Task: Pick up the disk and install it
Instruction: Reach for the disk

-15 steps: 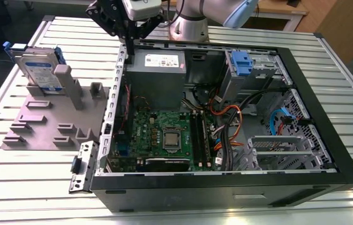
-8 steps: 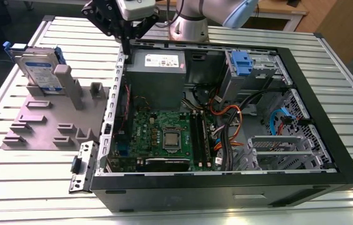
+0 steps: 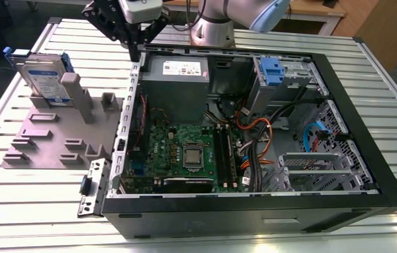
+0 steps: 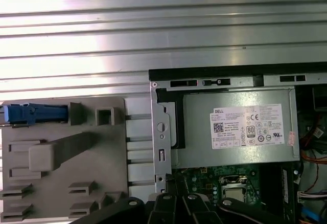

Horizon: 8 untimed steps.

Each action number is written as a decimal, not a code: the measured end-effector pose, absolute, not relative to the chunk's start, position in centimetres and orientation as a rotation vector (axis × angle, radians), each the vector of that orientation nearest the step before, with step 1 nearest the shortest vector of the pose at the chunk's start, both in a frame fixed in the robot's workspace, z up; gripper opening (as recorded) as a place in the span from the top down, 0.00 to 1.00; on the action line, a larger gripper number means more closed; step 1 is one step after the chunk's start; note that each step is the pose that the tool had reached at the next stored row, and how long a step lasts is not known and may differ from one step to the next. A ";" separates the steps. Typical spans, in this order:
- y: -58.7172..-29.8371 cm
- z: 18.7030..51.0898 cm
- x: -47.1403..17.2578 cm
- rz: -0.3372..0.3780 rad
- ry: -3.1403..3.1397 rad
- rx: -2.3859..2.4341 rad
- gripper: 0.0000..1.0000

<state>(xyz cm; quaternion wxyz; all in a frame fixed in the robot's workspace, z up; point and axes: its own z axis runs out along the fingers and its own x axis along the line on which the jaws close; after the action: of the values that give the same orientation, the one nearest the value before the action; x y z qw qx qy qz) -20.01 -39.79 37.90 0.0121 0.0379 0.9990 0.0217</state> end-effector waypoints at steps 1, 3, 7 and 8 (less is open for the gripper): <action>-39.8 37.9 -20.1 0.068 3.114 0.118 0.89; -39.8 37.9 -20.3 0.068 3.114 0.118 0.89; -39.7 37.9 -20.7 0.068 3.114 0.118 0.89; -39.7 37.9 -20.7 0.068 3.114 0.118 0.89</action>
<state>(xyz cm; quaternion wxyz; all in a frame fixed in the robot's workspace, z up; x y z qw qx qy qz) -20.72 -39.68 37.87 0.0122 0.0379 0.9990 0.0217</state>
